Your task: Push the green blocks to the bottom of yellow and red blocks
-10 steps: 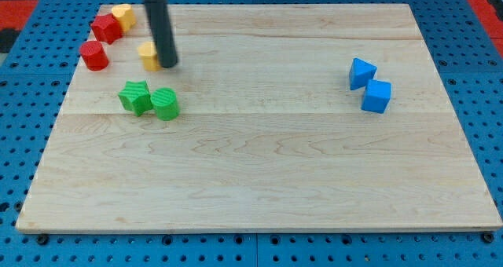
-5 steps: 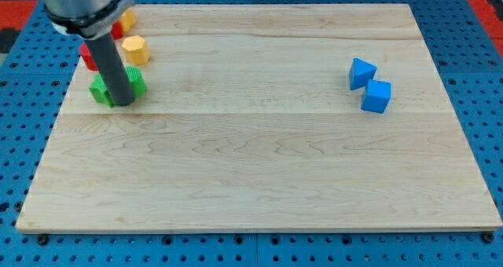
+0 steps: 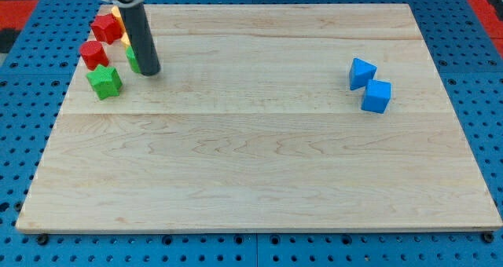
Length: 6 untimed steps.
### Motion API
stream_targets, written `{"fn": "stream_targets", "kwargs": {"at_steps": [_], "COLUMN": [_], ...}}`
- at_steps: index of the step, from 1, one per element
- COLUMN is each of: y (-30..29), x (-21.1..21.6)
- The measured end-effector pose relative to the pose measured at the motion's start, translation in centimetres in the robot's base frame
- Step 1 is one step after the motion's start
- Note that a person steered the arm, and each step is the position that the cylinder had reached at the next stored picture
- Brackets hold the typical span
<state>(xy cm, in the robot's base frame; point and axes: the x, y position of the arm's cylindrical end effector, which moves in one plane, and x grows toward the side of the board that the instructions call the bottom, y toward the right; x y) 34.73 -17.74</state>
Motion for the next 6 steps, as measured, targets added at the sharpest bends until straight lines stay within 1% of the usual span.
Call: {"fn": "stream_targets", "kwargs": {"at_steps": [1,2,3,4,5,6], "y": [-0.5,6.0,3.5,-0.7,-4.7,-8.4], "x": [-0.6,5.9,11.8,10.6,6.4,3.4]}}
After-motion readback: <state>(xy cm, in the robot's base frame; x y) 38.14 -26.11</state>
